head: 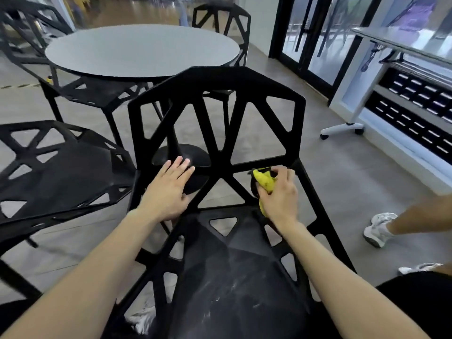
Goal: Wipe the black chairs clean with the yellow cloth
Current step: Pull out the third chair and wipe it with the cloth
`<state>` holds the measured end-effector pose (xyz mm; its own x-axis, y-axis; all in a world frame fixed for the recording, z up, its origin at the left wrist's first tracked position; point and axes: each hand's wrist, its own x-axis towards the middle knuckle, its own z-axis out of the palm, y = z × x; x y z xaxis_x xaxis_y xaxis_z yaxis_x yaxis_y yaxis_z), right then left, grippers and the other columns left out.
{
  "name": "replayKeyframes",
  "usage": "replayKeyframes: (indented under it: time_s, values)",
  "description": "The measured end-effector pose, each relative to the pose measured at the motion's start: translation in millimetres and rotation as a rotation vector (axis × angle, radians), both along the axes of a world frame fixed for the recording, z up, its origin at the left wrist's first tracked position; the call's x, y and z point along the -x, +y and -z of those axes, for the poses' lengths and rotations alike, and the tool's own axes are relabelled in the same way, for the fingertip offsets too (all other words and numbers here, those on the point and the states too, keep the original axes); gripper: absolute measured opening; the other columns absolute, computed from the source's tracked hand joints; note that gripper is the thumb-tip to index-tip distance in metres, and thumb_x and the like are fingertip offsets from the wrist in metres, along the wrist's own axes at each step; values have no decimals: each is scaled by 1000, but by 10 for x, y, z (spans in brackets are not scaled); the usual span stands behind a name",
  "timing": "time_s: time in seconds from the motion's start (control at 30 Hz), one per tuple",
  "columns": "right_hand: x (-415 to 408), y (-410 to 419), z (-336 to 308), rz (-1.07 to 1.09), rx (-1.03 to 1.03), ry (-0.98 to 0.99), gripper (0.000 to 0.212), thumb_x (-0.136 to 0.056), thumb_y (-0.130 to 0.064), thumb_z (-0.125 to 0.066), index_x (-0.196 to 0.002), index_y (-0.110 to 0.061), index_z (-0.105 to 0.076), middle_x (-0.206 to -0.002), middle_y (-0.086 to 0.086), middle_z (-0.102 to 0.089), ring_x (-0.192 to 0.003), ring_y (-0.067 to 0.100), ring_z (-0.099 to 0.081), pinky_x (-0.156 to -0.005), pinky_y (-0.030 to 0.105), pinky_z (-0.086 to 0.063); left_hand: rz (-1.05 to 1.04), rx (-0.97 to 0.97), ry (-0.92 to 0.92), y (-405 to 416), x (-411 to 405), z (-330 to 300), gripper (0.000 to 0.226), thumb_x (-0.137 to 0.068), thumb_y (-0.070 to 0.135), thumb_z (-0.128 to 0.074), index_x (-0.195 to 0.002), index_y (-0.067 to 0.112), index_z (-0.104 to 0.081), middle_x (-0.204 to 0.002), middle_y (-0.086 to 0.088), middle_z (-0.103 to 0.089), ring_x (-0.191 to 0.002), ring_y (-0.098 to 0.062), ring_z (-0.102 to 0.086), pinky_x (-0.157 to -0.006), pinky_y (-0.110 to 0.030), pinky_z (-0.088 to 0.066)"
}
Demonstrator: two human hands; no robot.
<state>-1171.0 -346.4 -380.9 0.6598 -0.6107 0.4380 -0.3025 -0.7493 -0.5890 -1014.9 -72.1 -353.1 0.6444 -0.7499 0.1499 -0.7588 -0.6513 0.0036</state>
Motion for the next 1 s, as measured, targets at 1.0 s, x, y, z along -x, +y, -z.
replayKeyframes:
  time_s: [1.0]
  values:
    - [-513,80,434,-448,579,174,32,-95,-12,-62,-127,-17,-65,-130,5,-61,-109,35,-52,-94,49,-51,-412,542,184,1117,639,504,76,-105,14,-55,-172,25,-21,-167,-1,-44,-144,-26,-49,-100,-56,-54]
